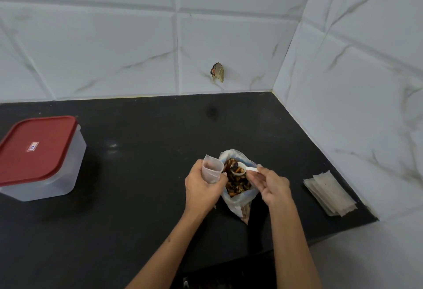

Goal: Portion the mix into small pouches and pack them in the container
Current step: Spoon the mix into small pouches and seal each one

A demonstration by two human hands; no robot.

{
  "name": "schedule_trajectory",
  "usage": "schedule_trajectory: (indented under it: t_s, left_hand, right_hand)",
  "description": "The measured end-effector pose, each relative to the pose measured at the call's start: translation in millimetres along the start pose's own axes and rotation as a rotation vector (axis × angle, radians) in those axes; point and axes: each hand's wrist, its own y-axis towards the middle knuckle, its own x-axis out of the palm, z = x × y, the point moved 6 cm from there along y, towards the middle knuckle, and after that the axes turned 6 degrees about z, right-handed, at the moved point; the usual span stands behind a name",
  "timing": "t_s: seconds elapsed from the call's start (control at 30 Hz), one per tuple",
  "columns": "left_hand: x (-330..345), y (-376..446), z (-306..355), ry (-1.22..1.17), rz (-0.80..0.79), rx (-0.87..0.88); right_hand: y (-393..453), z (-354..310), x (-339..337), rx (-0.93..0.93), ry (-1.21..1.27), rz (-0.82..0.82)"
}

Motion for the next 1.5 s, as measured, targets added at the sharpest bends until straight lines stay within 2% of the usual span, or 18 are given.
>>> schedule_trajectory:
  t_s: [0.13, 0.3, 0.47, 0.7, 0.87, 1.0, 1.2, 1.43, 1.5]
  left_hand:
    - [-1.1, 3.1, 18.0, 0.111, 0.018, 0.092]
    - [17.1, 5.9, 37.8, 0.238, -0.061, 0.096]
    - [31.1, 7.3, 48.8, 0.257, -0.116, 0.073]
    - [40.7, 13.3, 50.6, 0.197, -0.157, 0.039]
    - [43.0, 15.3, 45.6, 0.130, -0.172, 0.016]
    - [44.3, 15.3, 45.9, 0.071, -0.178, 0.015]
    - [44.6, 15.9, 51.3, -0.005, -0.188, 0.038]
    - [40.4, 16.0, 54.1, -0.014, -0.160, 0.070]
    - [38.8, 15.4, 55.5, -0.025, -0.155, 0.085]
  right_hand:
    - [-14.8, -12.7, -3.3, -0.040, 0.052, 0.030]
    - [-38.7, -38.4, 0.3, -0.132, 0.105, 0.023]
    - [-61.8, -55.1, 9.3, -0.343, 0.061, -0.036]
    - [-81.3, -59.8, 16.1, -0.809, -0.281, -0.051]
    - [-97.8, -65.6, 24.5, -1.151, -0.697, -0.193]
    - [-109.9, -69.3, 25.4, -1.261, -0.783, -0.296]
    - [-120.7, -73.8, 24.4, -1.359, -0.737, -0.325]
    - [-125.3, -74.5, 25.0, -1.399, -0.660, -0.236]
    - [-124.8, -74.7, 26.4, -1.360, -0.660, -0.241]
